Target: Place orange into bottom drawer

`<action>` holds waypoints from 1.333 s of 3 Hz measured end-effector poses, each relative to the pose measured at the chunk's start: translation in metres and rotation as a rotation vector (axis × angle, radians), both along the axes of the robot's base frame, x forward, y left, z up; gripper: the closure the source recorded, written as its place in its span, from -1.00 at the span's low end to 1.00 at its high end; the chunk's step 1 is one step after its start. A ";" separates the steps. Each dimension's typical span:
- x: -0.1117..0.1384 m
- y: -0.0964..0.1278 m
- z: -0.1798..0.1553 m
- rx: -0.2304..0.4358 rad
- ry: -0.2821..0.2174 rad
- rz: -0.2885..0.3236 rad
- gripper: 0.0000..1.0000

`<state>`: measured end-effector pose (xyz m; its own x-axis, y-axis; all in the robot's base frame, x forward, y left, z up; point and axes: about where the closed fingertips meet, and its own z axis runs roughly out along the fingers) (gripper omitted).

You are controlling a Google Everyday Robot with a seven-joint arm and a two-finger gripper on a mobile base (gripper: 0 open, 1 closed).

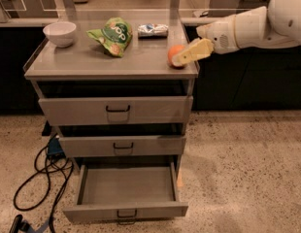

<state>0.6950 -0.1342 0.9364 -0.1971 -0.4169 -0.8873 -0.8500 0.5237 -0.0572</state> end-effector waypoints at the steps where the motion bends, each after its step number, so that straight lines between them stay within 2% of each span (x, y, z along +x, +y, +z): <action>1: 0.036 0.025 -0.014 0.164 0.068 -0.031 -1.00; 2: 0.036 0.025 -0.017 0.160 0.072 -0.028 -1.00; 3: 0.047 0.024 -0.023 0.053 0.063 -0.058 -1.00; 4: 0.079 0.011 -0.052 -0.110 0.084 -0.126 -1.00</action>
Offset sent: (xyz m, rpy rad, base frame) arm 0.0287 0.0195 -0.0108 0.1295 0.0532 -0.0249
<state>0.7744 -0.1234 0.8845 -0.3252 -0.4777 -0.8161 -0.7821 0.6210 -0.0519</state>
